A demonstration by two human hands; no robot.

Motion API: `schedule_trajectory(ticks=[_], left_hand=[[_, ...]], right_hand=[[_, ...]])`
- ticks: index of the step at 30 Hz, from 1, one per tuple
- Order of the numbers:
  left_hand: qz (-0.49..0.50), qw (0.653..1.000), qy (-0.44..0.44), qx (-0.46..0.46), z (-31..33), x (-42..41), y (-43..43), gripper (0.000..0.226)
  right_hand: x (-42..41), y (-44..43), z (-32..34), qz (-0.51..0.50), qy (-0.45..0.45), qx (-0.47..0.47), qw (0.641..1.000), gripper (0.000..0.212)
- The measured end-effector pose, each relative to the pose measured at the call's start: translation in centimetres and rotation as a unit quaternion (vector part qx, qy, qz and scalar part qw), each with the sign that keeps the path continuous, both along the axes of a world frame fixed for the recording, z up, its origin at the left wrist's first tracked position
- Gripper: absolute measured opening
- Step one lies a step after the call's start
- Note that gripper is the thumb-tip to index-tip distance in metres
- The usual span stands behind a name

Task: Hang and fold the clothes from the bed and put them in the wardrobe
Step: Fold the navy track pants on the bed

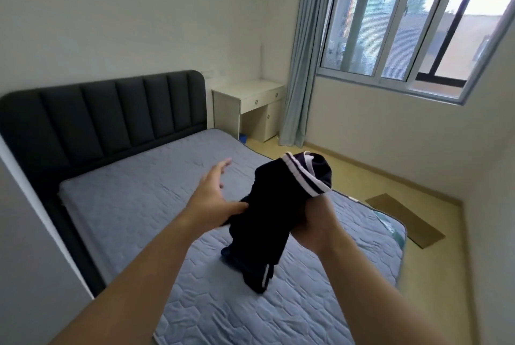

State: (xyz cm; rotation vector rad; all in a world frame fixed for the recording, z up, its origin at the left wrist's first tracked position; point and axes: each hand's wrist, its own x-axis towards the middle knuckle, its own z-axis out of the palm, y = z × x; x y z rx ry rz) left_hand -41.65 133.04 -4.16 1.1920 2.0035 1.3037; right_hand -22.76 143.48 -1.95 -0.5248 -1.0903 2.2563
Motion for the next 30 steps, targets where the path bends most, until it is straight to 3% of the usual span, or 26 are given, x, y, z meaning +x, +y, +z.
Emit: schedule_trajectory(ticks=[1,3,6,9,10,12,13,15,17,20,21,24,25,27,30], left_hand=[[-0.071,0.997,-0.027,-0.007,0.1,0.4,0.1,0.099],[-0.13,0.991,-0.019,-0.006,-0.3,1.7,0.8,0.073],[-0.049,0.995,0.034,0.078,-0.9,3.1,2.4,0.032],[0.012,0.982,0.165,0.089,-0.5,2.5,3.0,0.017],[0.023,0.974,0.21,0.088,-0.1,2.1,3.0,0.017],[0.011,0.952,0.293,0.088,1.1,1.5,3.1,0.019],[-0.008,0.94,0.33,0.086,1.8,1.5,3.3,0.019],[-0.051,0.921,0.38,0.073,3.1,1.8,3.9,0.019],[-0.067,0.909,0.407,0.067,4.1,2.5,4.5,0.024],[-0.062,0.891,0.442,0.086,5.4,2.7,5.0,0.021],[-0.071,0.889,0.442,0.097,6.0,2.4,5.0,0.024],[-0.125,0.894,0.418,0.102,7.9,1.4,4.6,0.034],[-0.14,0.894,0.415,0.095,8.4,1.1,4.4,0.04],[-0.161,0.889,0.421,0.078,9.5,0.9,4.2,0.048],[-0.165,0.878,0.443,0.07,10.9,0.7,4.1,0.048]], right_hand=[[-0.1,-0.2,0.4,0.011,-0.006,0.005,1.0,0.052],[-0.4,-0.3,0.8,0.015,-0.013,0.01,1.0,0.05],[-0.9,0.3,1.2,-0.029,-0.022,0.015,0.999,0.026],[-0.6,1.7,1.6,-0.147,-0.165,0.134,0.966,0.025],[-0.3,2.2,1.6,-0.186,-0.243,0.191,0.933,0.033],[0.3,2.5,1.7,-0.252,-0.365,0.282,0.85,0.081],[0.5,2.5,1.8,-0.255,-0.352,0.335,0.836,0.101],[0.3,2.2,2.3,-0.164,-0.265,0.434,0.846,0.115],[-0.2,1.9,2.6,-0.051,-0.248,0.502,0.827,0.105],[-0.6,2.8,2.9,-0.07,-0.284,0.573,0.766,0.082],[-0.5,3.3,3.1,-0.071,-0.292,0.572,0.763,0.076],[0.2,4.4,3.8,-0.019,-0.308,0.508,0.804,0.051],[0.4,4.8,4.1,-0.012,-0.316,0.518,0.795,0.043],[0.7,5.2,4.8,0.004,-0.324,0.577,0.749,0.038],[0.4,5.0,6.3,0.068,-0.335,0.609,0.716,0.044]])
